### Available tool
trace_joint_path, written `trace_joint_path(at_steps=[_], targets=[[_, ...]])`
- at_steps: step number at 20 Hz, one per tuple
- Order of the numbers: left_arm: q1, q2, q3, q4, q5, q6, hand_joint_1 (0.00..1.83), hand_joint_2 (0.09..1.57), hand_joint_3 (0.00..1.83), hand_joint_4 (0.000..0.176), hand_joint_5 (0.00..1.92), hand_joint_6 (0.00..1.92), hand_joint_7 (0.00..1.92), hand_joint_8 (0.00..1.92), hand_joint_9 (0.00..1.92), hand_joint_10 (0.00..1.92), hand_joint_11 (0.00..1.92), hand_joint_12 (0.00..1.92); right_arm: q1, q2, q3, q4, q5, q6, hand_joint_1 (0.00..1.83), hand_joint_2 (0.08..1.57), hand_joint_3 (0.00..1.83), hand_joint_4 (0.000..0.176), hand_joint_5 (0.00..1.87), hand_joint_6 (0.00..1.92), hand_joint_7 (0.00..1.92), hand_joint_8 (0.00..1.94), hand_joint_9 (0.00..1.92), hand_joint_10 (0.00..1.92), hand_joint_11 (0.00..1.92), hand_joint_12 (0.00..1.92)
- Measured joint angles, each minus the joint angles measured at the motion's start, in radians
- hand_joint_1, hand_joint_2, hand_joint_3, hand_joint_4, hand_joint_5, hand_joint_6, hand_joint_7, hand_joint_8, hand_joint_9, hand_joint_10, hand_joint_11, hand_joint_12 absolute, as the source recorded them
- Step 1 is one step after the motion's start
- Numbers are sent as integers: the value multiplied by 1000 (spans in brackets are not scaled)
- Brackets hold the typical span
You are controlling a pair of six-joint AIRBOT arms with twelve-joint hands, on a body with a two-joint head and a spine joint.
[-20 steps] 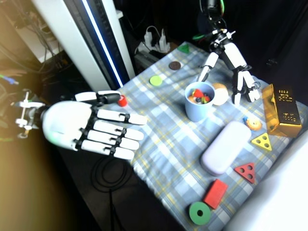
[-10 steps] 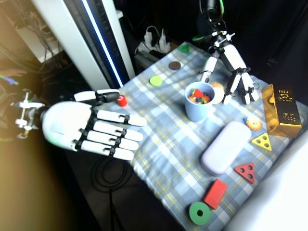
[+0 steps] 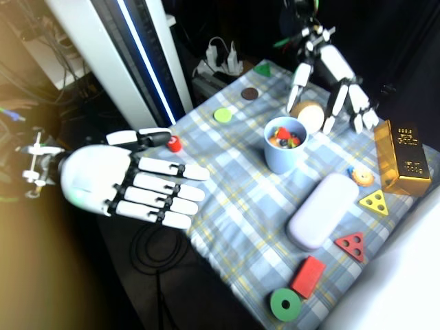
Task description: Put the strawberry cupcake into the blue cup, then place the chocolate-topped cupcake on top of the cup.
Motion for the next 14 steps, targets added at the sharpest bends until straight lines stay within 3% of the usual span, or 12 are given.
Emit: trace_joint_path(at_steps=[1, 2, 3, 4, 5, 6, 7, 9, 10, 11, 13, 14], targets=[[-2, 14, -18, 8, -10, 14, 791, 884, 6, 130, 966, 1, 298, 0, 98, 2, 0, 0, 0, 0, 0, 0, 0, 0, 285, 892, 2, 62, 63, 3, 187, 9, 92, 12, 23, 13], [-3, 34, -39, 27, -20, 23, 779, 881, 3, 113, 959, 1, 280, 0, 90, 0, 0, 0, 0, 0, 0, 1, 0, 0, 272, 884, 0, 81, 45, 0, 171, 1, 63, 2, 4, 2], [-5, 45, -51, 38, -27, 23, 794, 881, 2, 107, 954, 0, 268, 0, 71, 0, 0, 0, 0, 0, 0, 1, 0, 0, 272, 887, 0, 66, 56, 5, 178, 4, 72, 6, 5, 2], [-8, 56, -63, 50, -38, 24, 811, 882, 2, 120, 963, 4, 272, 2, 65, 0, 0, 0, 0, 0, 0, 1, 0, 0, 255, 908, 8, 38, 57, 5, 184, 5, 85, 11, 16, 7], [-11, 64, -72, 54, -48, 23, 804, 888, 4, 164, 977, 8, 269, 1, 44, 0, 0, 0, 0, -1, 0, 0, 1, 0, 241, 897, 2, 58, 48, 0, 167, 0, 76, 6, 5, 3], [-11, 76, -84, 55, -60, 23, 817, 893, 5, 173, 959, 1, 273, 2, 33, 0, 0, 0, 0, -3, 0, 1, 0, 0, 237, 892, 0, 58, 41, 0, 163, 0, 65, 0, 0, 0], [-11, 89, -96, 61, -74, 23, 813, 886, 2, 126, 952, 0, 286, 6, 59, 10, 0, 0, 0, -6, 0, 1, -1, 0, 220, 893, 0, 42, 43, 1, 176, 5, 69, 3, 7, 3], [-14, 102, -103, 71, -86, 23, 820, 876, 0, 128, 929, 0, 294, 6, 85, 15, 0, 0, 0, -6, 0, -1, -2, 0, 252, 907, 4, 30, 70, 9, 202, 11, 102, 14, 32, 15], [-19, 112, -109, 71, -97, 23, 825, 873, 0, 172, 947, 6, 302, 7, 92, 13, 0, 0, 0, -6, 0, 1, -1, 0, 265, 890, 0, 45, 79, 8, 200, 6, 113, 13, 49, 25], [-25, 114, -109, 73, -99, 24, 825, 873, 0, 172, 947, 6, 302, 7, 92, 13, 0, 0, 0, -6, 0, 1, -2, 0, 265, 890, 0, 45, 79, 8, 200, 6, 113, 13, 49, 25], [-37, 114, -109, 79, -108, 23, 893, 885, 1, 102, 971, 11, 263, 1, 80, 5, 0, 0, 0, -6, 0, 1, -2, 0, 276, 875, 0, 69, 68, 1, 184, 1, 82, 0, 26, 17], [-45, 114, -109, 94, -113, 24, 921, 906, 8, 85, 990, 16, 256, 0, 70, 0, 0, 0, 0, -6, 0, 0, -2, 0, 247, 893, 1, 62, 44, 0, 155, 0, 71, 0, 17, 13]])
